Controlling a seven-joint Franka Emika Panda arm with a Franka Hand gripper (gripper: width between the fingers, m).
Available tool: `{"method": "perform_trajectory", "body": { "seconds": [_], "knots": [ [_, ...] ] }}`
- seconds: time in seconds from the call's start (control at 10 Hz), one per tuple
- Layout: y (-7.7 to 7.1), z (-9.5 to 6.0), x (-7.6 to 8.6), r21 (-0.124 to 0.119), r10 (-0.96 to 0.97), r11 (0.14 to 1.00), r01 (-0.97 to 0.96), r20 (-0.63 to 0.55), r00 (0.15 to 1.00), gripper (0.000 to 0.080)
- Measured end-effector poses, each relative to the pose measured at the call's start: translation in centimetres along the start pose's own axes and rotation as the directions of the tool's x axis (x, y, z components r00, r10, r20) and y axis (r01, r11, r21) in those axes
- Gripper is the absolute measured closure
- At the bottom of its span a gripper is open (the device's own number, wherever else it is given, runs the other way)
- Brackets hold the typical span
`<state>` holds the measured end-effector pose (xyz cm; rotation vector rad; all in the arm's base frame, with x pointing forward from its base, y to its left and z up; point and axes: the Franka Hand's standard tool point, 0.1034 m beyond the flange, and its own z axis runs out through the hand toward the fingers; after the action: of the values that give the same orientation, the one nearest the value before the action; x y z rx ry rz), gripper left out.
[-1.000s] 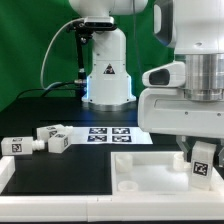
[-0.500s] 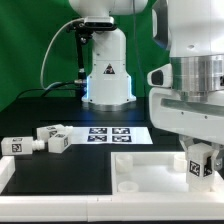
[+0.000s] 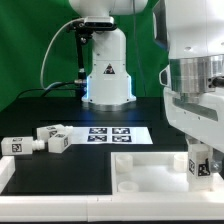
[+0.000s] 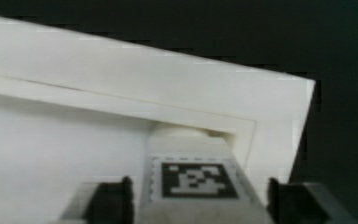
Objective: Assemble one leg
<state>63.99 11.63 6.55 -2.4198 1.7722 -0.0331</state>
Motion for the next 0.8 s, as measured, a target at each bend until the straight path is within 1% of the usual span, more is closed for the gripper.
{"method": "perform_trajectory", "body": {
  "seconds": [0.1,0.2,0.3,0.6,0.7,0.8],
  "knots": [
    [-0.10,-0.13,0.25,0.003,-0.173,0.985,0.173,-0.001,0.985,0.0281],
    [-0.23,-0.27,0.36,0.004,-0.337,0.941,0.337,-0.003,0.941,0.0281],
    [-0.26,-0.35,0.61,0.003,-0.511,0.860,0.511,-0.002,0.860,0.0172],
    [-0.12,-0.25,0.73,0.001,-0.659,0.752,0.659,-0.002,0.752,0.0151],
    [-0.22,-0.37,0.83,-0.007,-0.758,0.652,0.758,-0.007,0.652,0.0151],
    [-0.58,-0.75,0.88,-0.017,-0.871,0.491,0.871,-0.015,0.490,0.0151]
  ]
}}
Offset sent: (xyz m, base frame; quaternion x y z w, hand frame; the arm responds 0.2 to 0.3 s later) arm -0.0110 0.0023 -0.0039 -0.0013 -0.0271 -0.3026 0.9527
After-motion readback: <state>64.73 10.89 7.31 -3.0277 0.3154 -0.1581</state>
